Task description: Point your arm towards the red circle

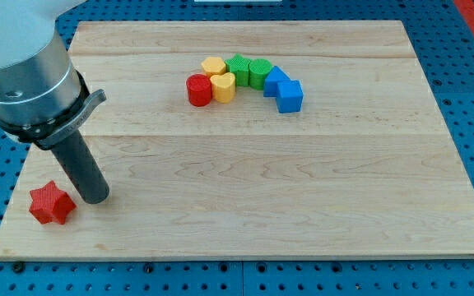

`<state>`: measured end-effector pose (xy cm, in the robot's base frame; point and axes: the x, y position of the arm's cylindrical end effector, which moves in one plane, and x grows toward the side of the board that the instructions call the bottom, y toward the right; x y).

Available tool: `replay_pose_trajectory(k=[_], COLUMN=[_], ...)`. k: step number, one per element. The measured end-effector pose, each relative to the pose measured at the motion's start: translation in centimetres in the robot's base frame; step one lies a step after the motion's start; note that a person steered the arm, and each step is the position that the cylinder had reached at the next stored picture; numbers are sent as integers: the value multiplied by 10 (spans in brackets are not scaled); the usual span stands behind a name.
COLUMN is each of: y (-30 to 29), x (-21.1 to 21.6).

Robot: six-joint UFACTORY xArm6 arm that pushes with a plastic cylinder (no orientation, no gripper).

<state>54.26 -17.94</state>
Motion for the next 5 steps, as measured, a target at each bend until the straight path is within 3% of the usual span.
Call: replay_pose_trajectory(k=[2, 3, 5], y=[2, 59, 77], x=[0, -11, -105])
